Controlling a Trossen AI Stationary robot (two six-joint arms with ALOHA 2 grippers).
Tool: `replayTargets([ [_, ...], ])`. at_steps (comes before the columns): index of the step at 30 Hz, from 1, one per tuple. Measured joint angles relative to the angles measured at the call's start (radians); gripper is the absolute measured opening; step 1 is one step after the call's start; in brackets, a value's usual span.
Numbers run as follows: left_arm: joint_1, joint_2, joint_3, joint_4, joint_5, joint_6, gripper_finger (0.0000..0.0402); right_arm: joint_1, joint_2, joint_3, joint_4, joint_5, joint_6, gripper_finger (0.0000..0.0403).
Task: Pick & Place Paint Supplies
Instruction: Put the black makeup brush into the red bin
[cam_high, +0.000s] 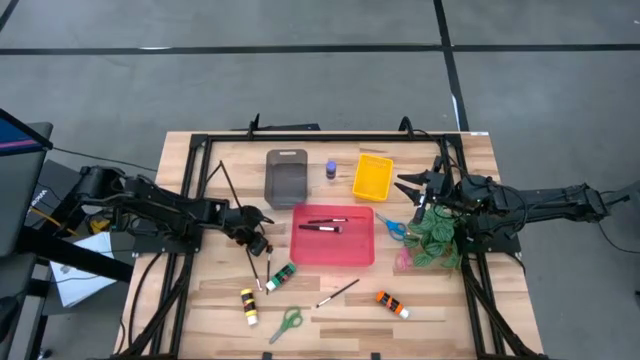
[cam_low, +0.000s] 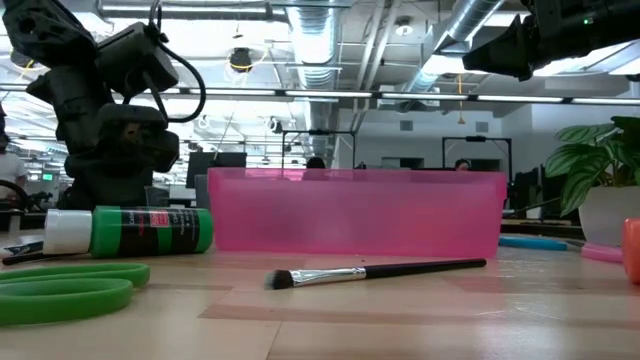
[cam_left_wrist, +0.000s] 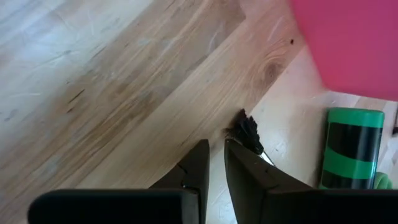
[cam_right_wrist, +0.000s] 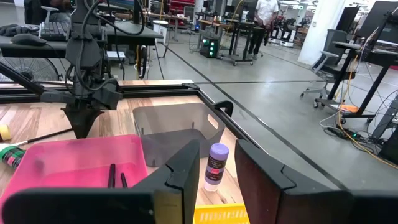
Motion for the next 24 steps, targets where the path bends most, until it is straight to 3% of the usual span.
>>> replayTargets([
  [10, 0.0, 0.001, -0.001, 0.005, 0.001, 0.028, 0.0058, 0.0, 0.0, 0.0, -0.005, 0.0, 0.0, 0.0098],
  [24, -0.001, -0.035, -0.005, -0.003, -0.005, 0.105, 0.0131, 0.0, 0.0, 0.0, -0.007, 0.0, 0.008, 0.0098],
])
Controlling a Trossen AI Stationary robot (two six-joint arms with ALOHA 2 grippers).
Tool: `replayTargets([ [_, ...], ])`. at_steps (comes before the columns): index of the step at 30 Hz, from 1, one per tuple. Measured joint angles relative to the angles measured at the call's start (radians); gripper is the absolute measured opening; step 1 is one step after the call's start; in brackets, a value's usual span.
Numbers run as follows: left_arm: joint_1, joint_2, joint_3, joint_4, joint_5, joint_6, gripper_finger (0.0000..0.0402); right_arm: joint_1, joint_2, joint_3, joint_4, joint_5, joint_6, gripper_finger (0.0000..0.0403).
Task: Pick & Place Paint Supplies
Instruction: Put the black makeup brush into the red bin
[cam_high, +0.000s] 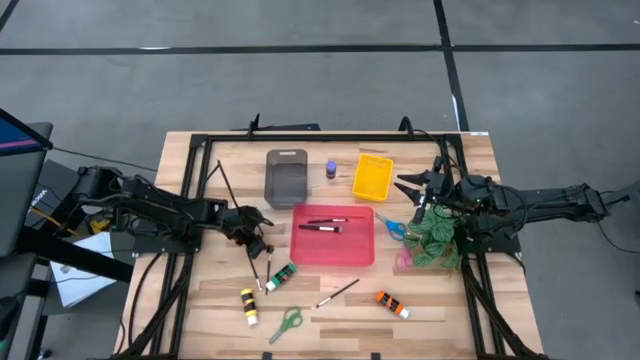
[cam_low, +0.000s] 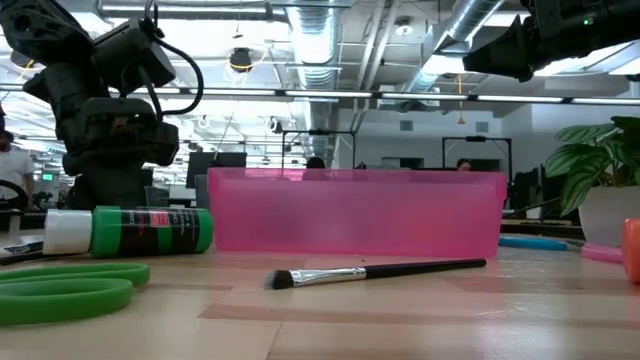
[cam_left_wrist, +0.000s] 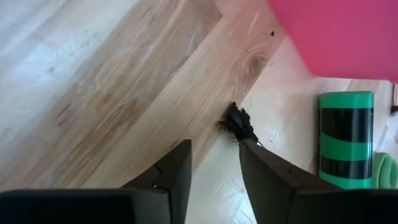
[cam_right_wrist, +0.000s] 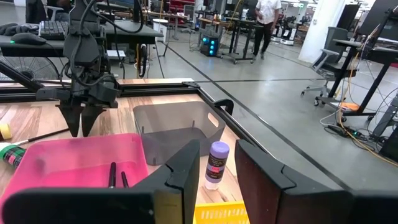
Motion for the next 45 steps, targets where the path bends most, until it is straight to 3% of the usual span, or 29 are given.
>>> replayTargets([
  [12, 0.0, 0.0, 0.0, 0.073, -0.001, -0.002, 0.0164, 0.0, 0.0, 0.001, 0.0, 0.0, 0.0, 0.0098],
  [35, -0.02, 0.145, 0.009, 0.168, 0.033, -0.041, 0.0163, 0.0, 0.0, 0.001, 0.0, 0.0, 0.0, 0.0098],
  [45, -0.02, 0.146, 0.007, 0.154, 0.035, -0.042, 0.0163, 0.0, 0.0, 0.001, 0.0, 0.0, 0.0, 0.0098],
])
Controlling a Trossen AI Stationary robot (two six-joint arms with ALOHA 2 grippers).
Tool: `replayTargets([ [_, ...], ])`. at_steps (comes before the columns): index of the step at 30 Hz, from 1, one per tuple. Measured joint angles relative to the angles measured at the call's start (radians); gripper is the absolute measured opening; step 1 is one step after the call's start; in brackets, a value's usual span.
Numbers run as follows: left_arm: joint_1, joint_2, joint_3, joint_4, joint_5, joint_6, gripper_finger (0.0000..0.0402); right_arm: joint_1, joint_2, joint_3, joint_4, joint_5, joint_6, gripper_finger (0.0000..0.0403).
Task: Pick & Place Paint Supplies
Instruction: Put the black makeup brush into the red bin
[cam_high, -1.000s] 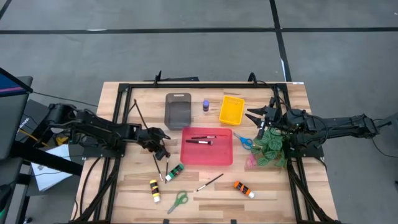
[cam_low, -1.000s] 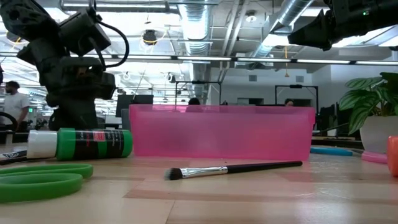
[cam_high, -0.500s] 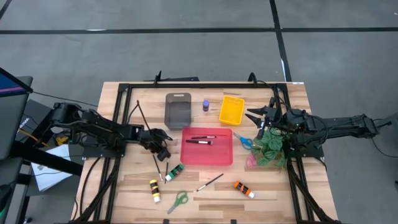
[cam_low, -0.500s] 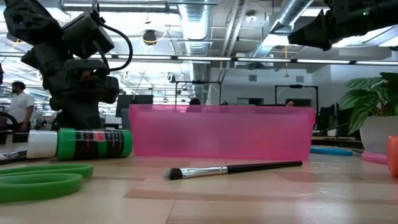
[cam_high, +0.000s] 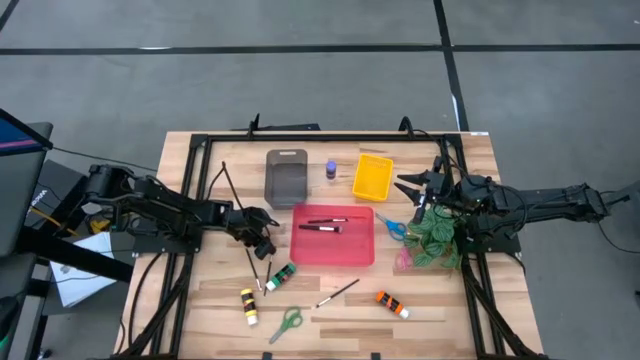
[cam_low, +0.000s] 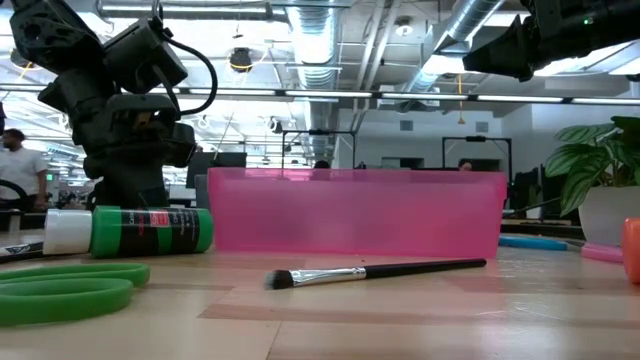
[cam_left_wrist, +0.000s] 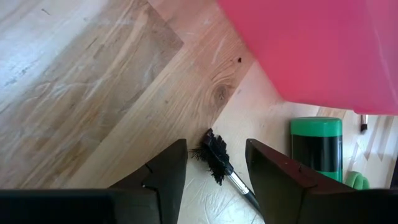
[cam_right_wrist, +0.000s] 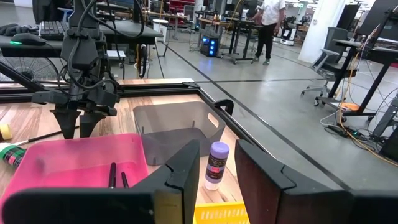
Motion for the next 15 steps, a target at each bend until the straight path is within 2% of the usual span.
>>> replayTargets([
  [11, 0.0, 0.002, -0.001, -0.01, 0.0, 0.017, 0.0163, 0.0, 0.0, 0.0, 0.0, 0.0, 0.0, 0.0098],
  [15, -0.013, 0.002, -0.002, -0.012, -0.005, 0.066, 0.0163, 0.0, 0.0, 0.0, -0.001, 0.0, 0.0, 0.0098],
])
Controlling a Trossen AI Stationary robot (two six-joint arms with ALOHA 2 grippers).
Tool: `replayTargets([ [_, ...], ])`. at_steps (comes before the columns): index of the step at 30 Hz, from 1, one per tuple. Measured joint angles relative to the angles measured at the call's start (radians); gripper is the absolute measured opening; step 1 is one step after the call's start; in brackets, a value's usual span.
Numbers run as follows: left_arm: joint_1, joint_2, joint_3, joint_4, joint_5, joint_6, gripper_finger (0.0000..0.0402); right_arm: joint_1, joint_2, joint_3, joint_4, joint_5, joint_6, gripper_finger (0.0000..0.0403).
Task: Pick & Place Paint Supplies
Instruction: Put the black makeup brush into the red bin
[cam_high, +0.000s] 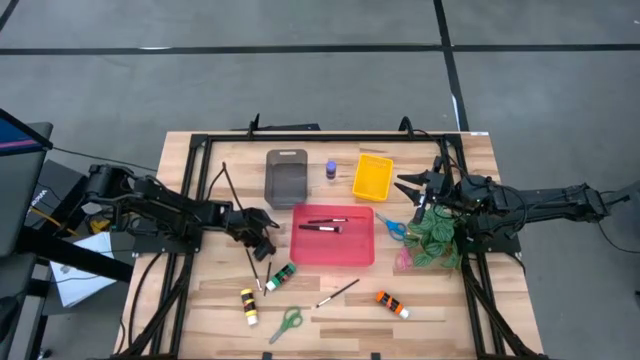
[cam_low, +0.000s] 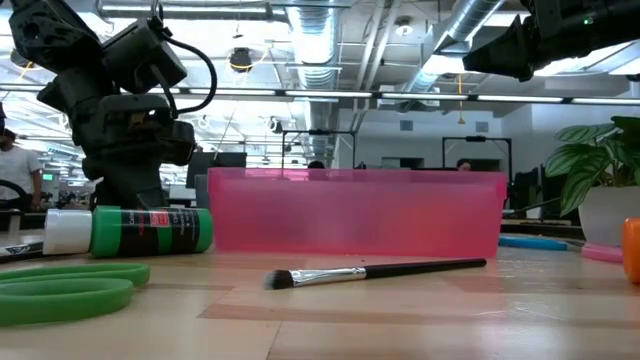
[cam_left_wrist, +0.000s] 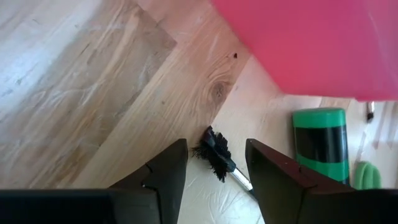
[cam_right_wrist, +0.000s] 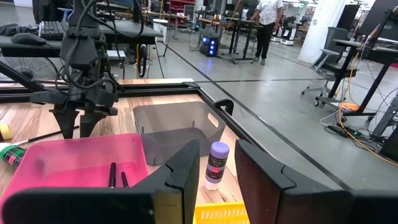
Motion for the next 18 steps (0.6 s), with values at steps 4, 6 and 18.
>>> replayTargets([
  [4, -0.025, 0.0, 0.0, -0.002, -0.031, 0.072, 0.0163, 0.0, 0.0, 0.0, 0.0, 0.0, 0.0, 0.0098],
  [6, -0.032, 0.0, 0.0, -0.002, -0.041, 0.091, 0.0163, 0.0, 0.0, 0.0, 0.0, 0.0, 0.0, 0.0098],
  [18, -0.039, 0.001, -0.002, -0.01, -0.081, 0.122, 0.0106, 0.0, 0.0, 0.0, 0.0, 0.0, 0.0, 0.0098],
])
